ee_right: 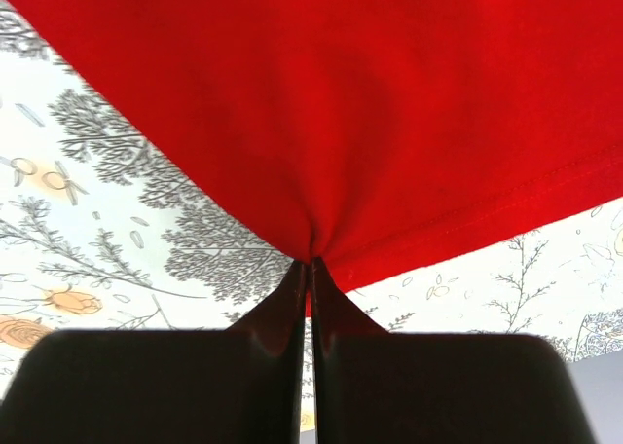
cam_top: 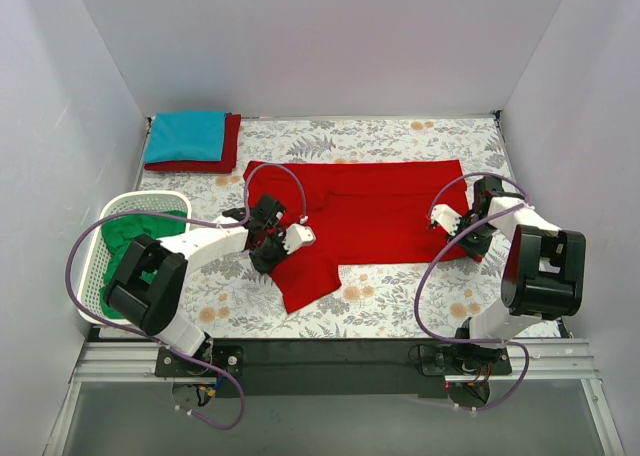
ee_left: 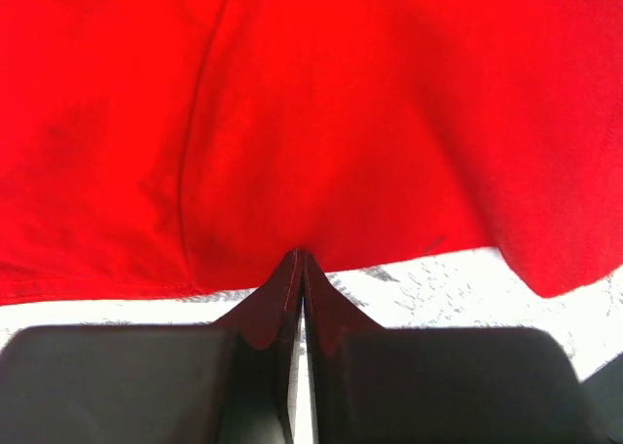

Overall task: Fold and stack the t-shirts
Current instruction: Fold the tshirt

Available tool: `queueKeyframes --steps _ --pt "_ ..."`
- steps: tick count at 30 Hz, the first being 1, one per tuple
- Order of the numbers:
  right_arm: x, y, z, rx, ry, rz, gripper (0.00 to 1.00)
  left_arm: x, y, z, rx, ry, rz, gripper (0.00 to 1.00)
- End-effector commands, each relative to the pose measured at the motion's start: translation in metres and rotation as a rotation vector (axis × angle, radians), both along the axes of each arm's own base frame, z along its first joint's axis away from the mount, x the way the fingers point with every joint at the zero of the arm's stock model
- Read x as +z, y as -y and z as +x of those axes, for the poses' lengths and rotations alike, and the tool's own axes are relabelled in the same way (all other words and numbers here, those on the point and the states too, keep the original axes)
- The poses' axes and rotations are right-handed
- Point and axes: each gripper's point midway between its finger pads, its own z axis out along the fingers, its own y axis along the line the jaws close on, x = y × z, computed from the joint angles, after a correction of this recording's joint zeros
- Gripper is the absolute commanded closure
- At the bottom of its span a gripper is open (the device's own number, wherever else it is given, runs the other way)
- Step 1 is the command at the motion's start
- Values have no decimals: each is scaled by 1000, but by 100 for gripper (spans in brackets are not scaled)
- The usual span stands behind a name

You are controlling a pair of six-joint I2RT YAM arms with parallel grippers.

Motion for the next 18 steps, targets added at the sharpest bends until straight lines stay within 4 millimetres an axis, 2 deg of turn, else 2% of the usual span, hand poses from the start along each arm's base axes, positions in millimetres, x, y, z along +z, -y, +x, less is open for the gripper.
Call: queueKeyframes --steps 1,7,11,13,14,17,18 --pt "10 -9 -14 -11 5 49 99 -2 -15 -32 -28 -103 44 100" --pt "20 -15 -27 0 25 71 99 25 -15 -45 -40 -105 -1 100" --pt "23 -17 -37 2 21 75 99 27 -20 -51 -48 -99 1 100" --pt "25 -18 -38 1 29 77 99 30 -21 -45 -29 -60 3 100" --pt "25 -18 -38 0 30 79 99 34 -15 -35 -16 -21 -18 97" --pt "25 -18 -37 -13 27 84 99 36 -3 -21 22 -4 -49 70" --pt "26 -18 -35 -18 30 82 99 36 0 -16 31 2 -54 67"
